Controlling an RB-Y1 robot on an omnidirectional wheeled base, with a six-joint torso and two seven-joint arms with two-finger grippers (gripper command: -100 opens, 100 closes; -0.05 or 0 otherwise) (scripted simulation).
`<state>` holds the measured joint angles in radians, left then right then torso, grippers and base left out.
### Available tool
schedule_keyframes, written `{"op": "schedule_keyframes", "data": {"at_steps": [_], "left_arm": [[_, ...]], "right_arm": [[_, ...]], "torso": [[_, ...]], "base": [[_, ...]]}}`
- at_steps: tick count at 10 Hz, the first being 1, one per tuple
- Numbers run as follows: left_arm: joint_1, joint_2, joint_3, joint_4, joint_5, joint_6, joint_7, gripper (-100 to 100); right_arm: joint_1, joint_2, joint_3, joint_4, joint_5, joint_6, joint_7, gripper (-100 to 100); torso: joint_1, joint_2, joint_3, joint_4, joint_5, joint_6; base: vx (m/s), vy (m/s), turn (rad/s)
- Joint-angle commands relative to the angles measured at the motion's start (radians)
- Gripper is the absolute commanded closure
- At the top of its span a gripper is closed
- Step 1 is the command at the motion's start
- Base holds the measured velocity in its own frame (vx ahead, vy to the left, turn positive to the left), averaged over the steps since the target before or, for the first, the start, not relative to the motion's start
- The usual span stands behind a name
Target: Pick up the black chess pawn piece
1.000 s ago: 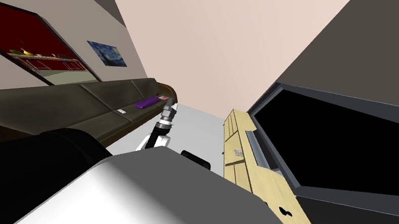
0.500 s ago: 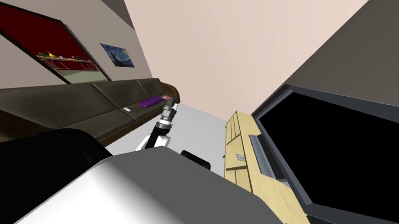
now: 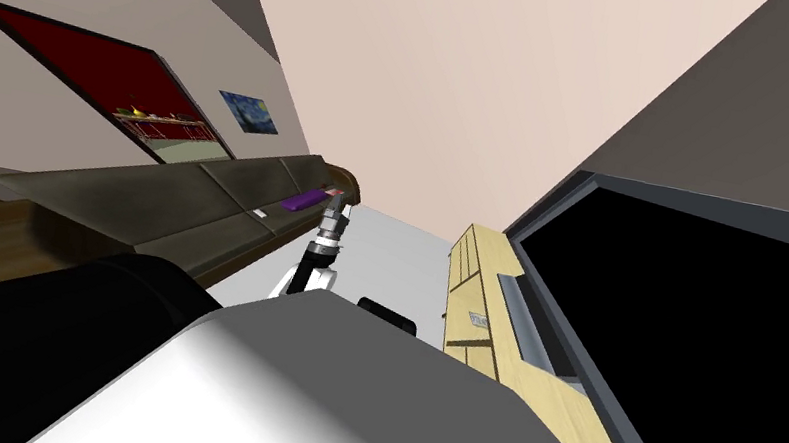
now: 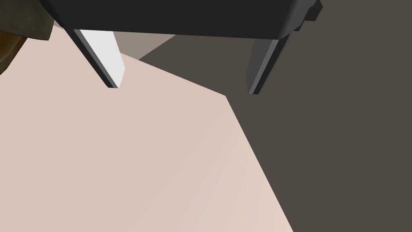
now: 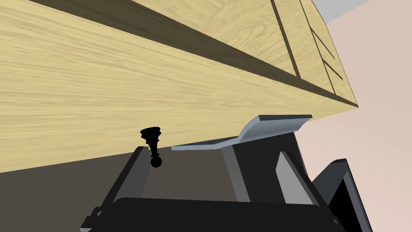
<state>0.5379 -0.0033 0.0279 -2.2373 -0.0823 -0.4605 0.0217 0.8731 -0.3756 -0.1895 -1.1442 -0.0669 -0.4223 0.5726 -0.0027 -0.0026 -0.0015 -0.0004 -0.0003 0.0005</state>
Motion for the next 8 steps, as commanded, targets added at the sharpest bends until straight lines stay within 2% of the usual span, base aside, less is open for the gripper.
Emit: {"op": "schedule_keyframes", "data": {"at_steps": [1,4,5,6,7,8], "left_arm": [[0.0,0.0,0.0,0.0,0.0,0.0,0.0,0],[0.0,0.0,0.0,0.0,0.0,0.0,0.0,0],[0.0,0.0,0.0,0.0,0.0,0.0,0.0,0],[0.0,0.0,0.0,0.0,0.0,0.0,0.0,0],[0.0,0.0,0.0,0.0,0.0,0.0,0.0,0],[0.0,0.0,0.0,0.0,0.0,0.0,0.0,0]], "right_arm": [[-0.005,-0.018,0.012,0.05,-0.008,-0.005,0.028,-100],[-0.011,-0.033,0.022,0.114,-0.015,-0.01,0.051,-100],[-0.017,-0.047,0.033,0.155,-0.022,-0.015,0.074,-100],[-0.017,-0.047,0.033,0.161,-0.022,-0.015,0.074,-100],[-0.023,-0.061,0.044,0.193,-0.029,-0.021,0.096,-100],[-0.023,-0.061,0.044,0.206,-0.029,-0.021,0.096,-100]], "torso": [[0.0,0.0,0.0,0.0,0.0,0.0],[-0.001,0.001,0.0,0.0,0.0,0.0],[0.0,0.001,0.0,0.0,0.0,0.0],[0.0,0.0,0.0,0.0,0.0,0.0],[0.0,0.0,0.0,0.0,0.0,0.0],[-0.001,0.0,0.0,0.0,0.0,0.0]], "base": [[0.046,-0.049,0.14],[0.035,-0.05,0.087],[0.053,-0.044,0.129],[0.041,-0.044,0.064],[0.036,-0.058,0.121],[0.031,-0.054,0.068]]}}
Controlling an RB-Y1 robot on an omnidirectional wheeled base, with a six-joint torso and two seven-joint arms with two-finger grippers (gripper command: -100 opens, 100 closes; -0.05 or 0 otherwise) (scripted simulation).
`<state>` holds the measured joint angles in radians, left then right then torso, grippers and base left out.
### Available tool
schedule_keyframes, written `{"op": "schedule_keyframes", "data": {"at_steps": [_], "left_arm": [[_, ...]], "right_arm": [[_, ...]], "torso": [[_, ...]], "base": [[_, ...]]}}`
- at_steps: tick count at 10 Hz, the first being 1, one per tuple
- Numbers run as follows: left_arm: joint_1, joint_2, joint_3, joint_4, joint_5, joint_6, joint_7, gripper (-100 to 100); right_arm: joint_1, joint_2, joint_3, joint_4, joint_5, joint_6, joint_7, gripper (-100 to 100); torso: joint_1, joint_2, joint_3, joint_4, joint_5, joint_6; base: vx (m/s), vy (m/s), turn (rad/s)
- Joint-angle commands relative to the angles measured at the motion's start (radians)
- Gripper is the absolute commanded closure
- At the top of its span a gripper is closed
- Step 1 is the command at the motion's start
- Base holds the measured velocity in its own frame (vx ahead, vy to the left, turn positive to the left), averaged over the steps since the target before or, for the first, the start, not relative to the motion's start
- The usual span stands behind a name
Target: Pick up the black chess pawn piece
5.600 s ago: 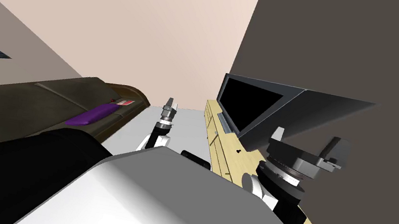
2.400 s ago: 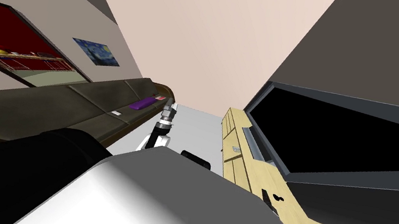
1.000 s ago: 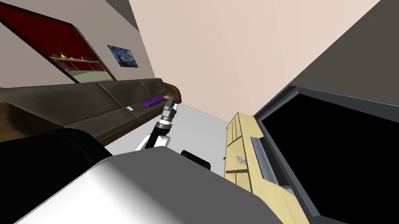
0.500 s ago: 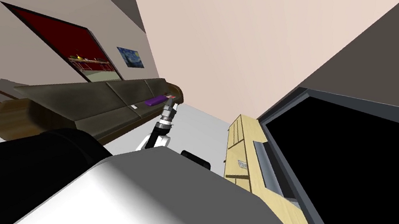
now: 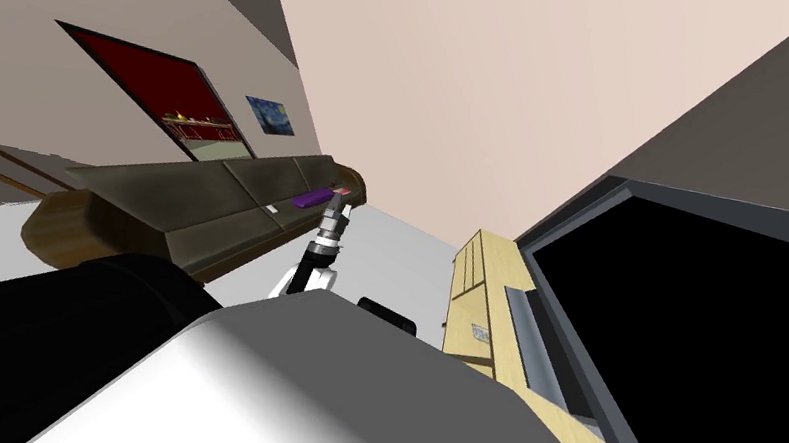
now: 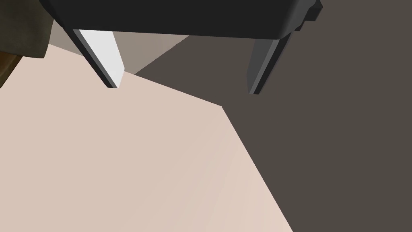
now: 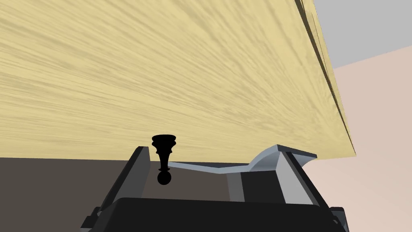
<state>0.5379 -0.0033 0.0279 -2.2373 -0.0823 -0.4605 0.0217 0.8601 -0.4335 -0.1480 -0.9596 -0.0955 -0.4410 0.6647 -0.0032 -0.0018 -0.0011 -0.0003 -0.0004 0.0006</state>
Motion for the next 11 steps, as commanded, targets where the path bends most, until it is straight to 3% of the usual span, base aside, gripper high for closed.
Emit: {"op": "schedule_keyframes", "data": {"at_steps": [1,3,6,11], "left_arm": [[0.0,0.0,0.0,0.0,0.0,0.0,0.0,0],[0.0,0.0,0.0,0.0,0.0,0.0,0.0,0],[0.0,0.0,0.0,0.0,0.0,0.0,0.0,0],[0.0,0.0,0.0,0.0,0.0,0.0,0.0,0]], "right_arm": [[-0.016,-0.016,0.012,0.05,-0.007,-0.007,0.025,-100],[-0.021,-0.028,0.022,0.093,-0.014,-0.013,0.044,-100],[-0.034,-0.06,0.046,0.207,-0.029,-0.026,0.095,-100],[-0.049,-0.078,0.059,0.284,-0.036,-0.044,0.123,-100]], "torso": [[0.0,0.0,0.0,0.0,0.0,0.0],[0.001,0.0,0.0,0.0,0.0,0.0],[-0.002,-0.002,-0.001,0.0,0.0,0.0],[0.001,-0.001,0.0,0.0,0.0,0.0]], "base": [[0.041,-0.052,0.113],[0.032,-0.04,0.082],[0.059,-0.078,0.155],[0.03,-0.035,0.067]]}}
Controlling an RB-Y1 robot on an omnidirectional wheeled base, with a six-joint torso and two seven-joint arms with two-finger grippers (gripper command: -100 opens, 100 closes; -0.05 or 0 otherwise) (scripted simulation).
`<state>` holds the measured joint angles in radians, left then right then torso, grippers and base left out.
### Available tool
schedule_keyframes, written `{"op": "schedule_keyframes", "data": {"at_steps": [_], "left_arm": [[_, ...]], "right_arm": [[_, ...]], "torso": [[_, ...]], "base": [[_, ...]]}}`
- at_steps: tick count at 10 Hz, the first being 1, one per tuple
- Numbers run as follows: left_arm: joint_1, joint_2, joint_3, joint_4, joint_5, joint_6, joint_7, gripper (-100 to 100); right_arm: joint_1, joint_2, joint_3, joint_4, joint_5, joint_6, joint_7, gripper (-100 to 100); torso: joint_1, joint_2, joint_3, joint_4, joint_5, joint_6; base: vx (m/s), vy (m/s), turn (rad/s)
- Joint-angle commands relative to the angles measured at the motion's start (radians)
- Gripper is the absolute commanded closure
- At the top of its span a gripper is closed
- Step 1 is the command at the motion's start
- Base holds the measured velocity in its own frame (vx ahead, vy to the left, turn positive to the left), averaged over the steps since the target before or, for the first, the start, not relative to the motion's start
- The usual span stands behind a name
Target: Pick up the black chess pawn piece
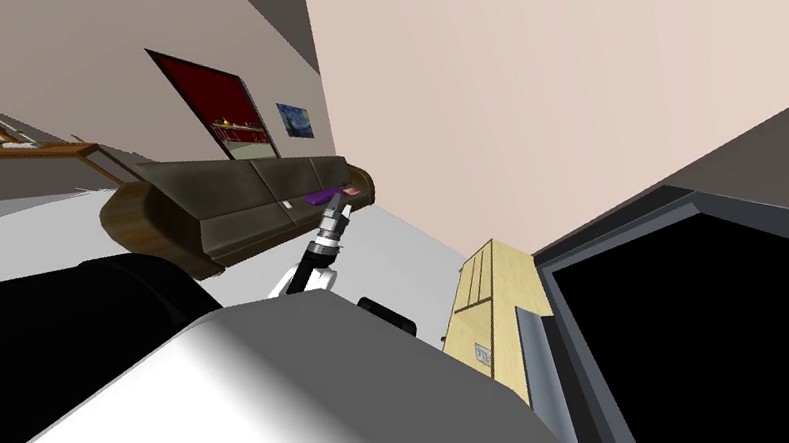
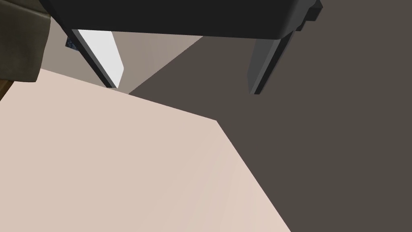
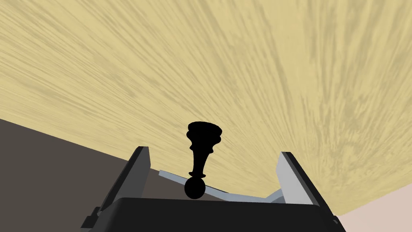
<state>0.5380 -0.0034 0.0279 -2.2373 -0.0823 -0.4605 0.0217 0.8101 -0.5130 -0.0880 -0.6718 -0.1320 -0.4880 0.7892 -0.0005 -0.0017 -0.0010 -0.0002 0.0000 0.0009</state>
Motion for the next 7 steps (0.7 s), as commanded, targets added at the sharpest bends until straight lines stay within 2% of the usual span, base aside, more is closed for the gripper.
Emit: {"op": "schedule_keyframes", "data": {"at_steps": [1,2,4,6,7], "left_arm": [[0.0,0.0,0.0,0.0,0.0,0.0,0.0,0],[0.0,0.0,0.0,0.0,0.0,0.0,0.0,0],[0.0,0.0,0.0,0.0,0.0,0.0,0.0,0],[0.0,0.0,0.0,0.0,0.0,0.0,0.0,0],[0.0,0.0,0.0,0.0,0.0,0.0,0.0,0]], "right_arm": [[0.0,0.0,0.0,0.0,0.0,0.0,0.0,0],[-0.036,0.008,-0.007,0.018,0.009,0.016,0.006,-100],[-0.071,0.015,-0.013,0.036,0.018,0.033,0.013,-100],[-0.076,0.013,-0.011,0.049,0.018,0.026,0.009,-100],[-0.079,0.013,-0.011,0.053,0.019,0.025,0.009,100]], "torso": [[0.0,0.0,0.0,0.0,0.0,0.0],[0.001,0.001,0.001,0.0,0.0,0.0],[-0.001,0.004,0.002,0.001,0.0,0.0],[-0.001,0.005,0.003,0.001,0.0,0.0],[0.001,0.003,0.002,0.001,0.0,0.0]], "base": [[0.0,0.0,0.0],[-0.026,-0.023,0.011],[-0.055,-0.042,0.018],[-0.03,-0.02,0.005],[0.0,0.0,0.0]]}}
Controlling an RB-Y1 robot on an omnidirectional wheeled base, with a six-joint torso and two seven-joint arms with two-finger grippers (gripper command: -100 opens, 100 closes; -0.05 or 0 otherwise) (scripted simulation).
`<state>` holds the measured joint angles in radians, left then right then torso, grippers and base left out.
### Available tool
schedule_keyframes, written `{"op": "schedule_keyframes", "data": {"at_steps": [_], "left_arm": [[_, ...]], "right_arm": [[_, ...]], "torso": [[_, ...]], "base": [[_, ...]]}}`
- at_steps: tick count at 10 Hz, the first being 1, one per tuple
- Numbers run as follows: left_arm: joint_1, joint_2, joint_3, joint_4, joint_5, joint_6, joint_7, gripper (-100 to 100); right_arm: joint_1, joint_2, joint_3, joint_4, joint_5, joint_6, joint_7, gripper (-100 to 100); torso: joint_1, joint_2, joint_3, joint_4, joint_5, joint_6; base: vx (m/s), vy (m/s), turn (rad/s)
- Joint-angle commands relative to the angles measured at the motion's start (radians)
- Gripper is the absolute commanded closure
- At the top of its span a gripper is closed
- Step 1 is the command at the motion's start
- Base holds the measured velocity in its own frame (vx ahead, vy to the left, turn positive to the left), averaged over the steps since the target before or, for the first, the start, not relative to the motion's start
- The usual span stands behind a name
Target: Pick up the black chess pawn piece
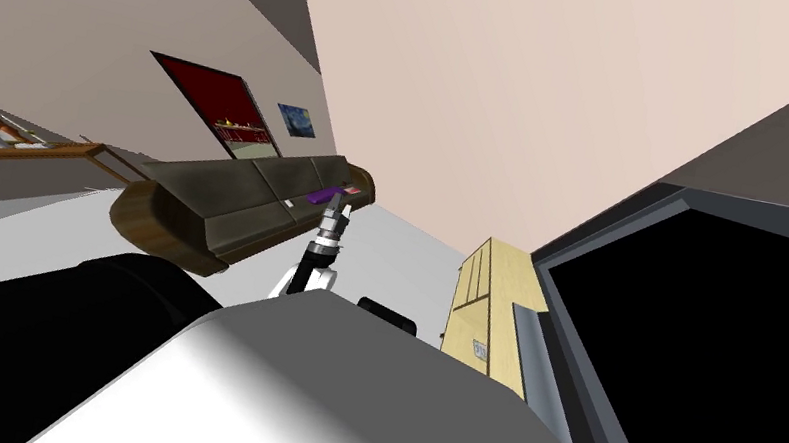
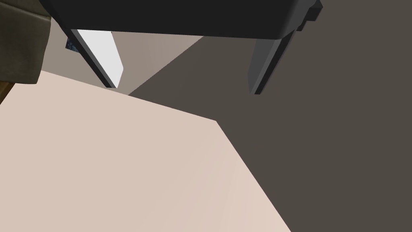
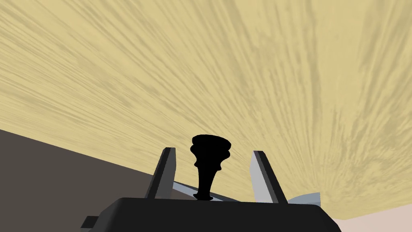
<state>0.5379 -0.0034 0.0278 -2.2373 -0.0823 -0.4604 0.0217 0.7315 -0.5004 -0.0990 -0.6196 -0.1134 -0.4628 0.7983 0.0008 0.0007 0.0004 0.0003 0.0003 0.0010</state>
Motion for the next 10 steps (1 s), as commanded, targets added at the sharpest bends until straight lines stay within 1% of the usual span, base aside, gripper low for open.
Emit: {"op": "schedule_keyframes", "data": {"at_steps": [1,4,5,6,7,8,9,10], "left_arm": [[0.0,0.0,0.0,0.0,0.0,0.0,0.0,0],[0.0,0.0,0.0,0.0,0.0,0.0,0.0,0],[0.0,0.0,0.0,0.0,0.0,0.0,0.0,0],[0.0,0.0,0.0,0.0,0.0,0.0,0.0,0],[0.0,0.0,0.0,0.0,0.0,0.0,0.0,0],[0.0,0.0,0.0,0.0,0.0,0.0,0.0,0],[0.0,0.0,0.0,0.0,0.0,0.0,0.0,0],[0.0,0.0,0.0,0.0,0.0,0.0,0.0,0]], "right_arm": [[0.0,0.0,0.0,0.0,0.0,0.0,0.0,100],[0.0,0.0,0.0,0.0,0.0,-0.001,0.0,100],[0.0,0.0,0.0,0.0,0.0,-0.001,0.0,0],[0.034,-0.003,0.003,-0.03,-0.008,-0.005,-0.001,100],[0.061,-0.009,0.008,-0.044,-0.014,-0.017,-0.006,100],[0.079,-0.013,0.011,-0.053,-0.019,-0.025,-0.009,100],[0.071,-0.011,0.008,-0.051,-0.016,-0.018,-0.007,100],[0.075,-0.011,0.009,-0.055,-0.016,-0.018,-0.008,0]], "torso": [[0.0,0.0,0.0,0.0,0.0,0.0],[-0.001,-0.001,0.0,0.0,-0.001,0.0],[-0.001,-0.001,0.0,0.0,-0.001,0.0],[-0.001,-0.001,0.0,0.0,-0.001,0.0],[0.0,-0.002,-0.001,0.0,-0.001,0.0],[0.002,-0.003,-0.002,-0.001,-0.001,0.001],[0.003,-0.004,-0.002,-0.001,0.0,0.0],[0.001,-0.003,-0.002,0.0,-0.001,0.0]], "base": [[0.0,0.0,0.0],[0.0,0.0,0.0],[0.0,0.0,0.0],[0.026,0.025,-0.01],[0.054,0.048,-0.019],[0.071,0.053,-0.025],[0.031,0.024,-0.013],[0.005,0.006,0.001]]}}
